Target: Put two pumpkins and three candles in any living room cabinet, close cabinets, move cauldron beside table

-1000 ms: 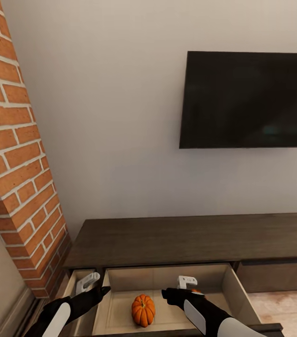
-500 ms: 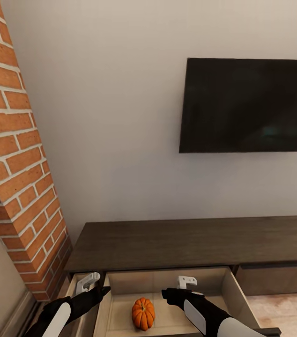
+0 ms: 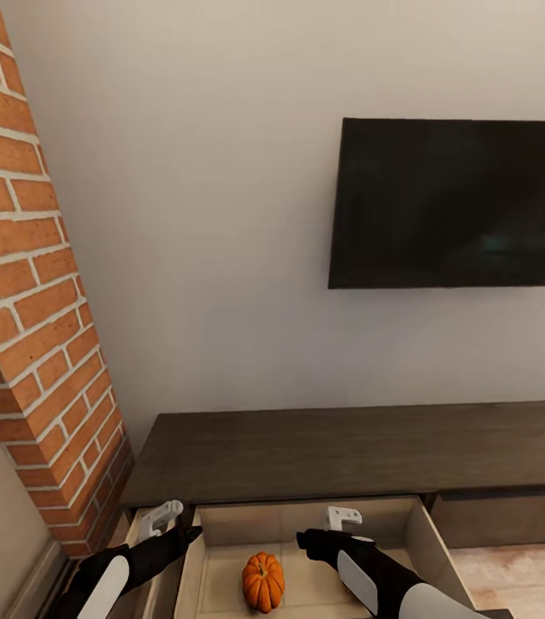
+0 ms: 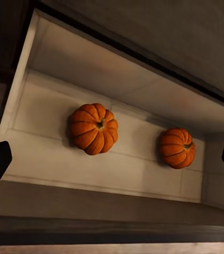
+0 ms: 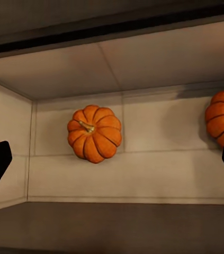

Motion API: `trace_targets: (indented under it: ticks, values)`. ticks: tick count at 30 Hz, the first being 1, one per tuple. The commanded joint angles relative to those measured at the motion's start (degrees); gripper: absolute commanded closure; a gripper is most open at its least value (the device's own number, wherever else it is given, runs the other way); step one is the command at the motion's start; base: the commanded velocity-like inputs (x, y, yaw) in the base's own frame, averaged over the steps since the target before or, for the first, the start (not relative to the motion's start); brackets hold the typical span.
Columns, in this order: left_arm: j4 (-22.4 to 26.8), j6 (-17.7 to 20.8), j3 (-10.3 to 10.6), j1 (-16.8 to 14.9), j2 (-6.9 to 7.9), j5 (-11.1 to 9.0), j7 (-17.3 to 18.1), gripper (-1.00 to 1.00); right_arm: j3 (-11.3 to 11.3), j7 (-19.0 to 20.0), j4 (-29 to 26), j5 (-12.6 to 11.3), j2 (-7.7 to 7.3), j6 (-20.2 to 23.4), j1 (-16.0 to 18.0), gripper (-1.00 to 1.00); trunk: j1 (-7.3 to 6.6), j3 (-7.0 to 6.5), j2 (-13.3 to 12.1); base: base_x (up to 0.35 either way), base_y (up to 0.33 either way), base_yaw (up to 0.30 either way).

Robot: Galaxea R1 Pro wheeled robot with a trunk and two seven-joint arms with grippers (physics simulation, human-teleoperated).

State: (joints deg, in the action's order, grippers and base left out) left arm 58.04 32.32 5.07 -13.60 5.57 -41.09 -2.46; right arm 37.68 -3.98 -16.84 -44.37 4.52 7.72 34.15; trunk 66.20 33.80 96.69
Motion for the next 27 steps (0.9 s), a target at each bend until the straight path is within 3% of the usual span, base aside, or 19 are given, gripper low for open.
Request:
trace_targets:
  ticks: [1, 16, 27]
  values:
    - [0.1, 0.1, 0.1, 0.0, 0.05, -0.4, -0.3, -1.00, 0.5, -0.4, -0.1, -0.5, -0.04, 0.2, 0.0, -1.00, -0.23, -0.13, -0.4, 0.000, 0.000, 0.000]
    - [0.1, 0.1, 0.1, 0.0, 0.09, -0.3, -0.3, -1.00, 0.5, -0.4, -0.1, -0.5, 0.02, 0.2, 0.0, -1.00, -3.53, -2.82, -6.4, -0.012, 0.000, 0.000]
    - [0.1, 0.1, 0.1, 0.0, 0.05, -0.4, -0.3, -1.00, 0.5, -0.4, -0.1, -0.5, 0.05, 0.2, 0.0, -1.00, -5.94, -4.79, -10.8, -0.210, 0.000, 0.000]
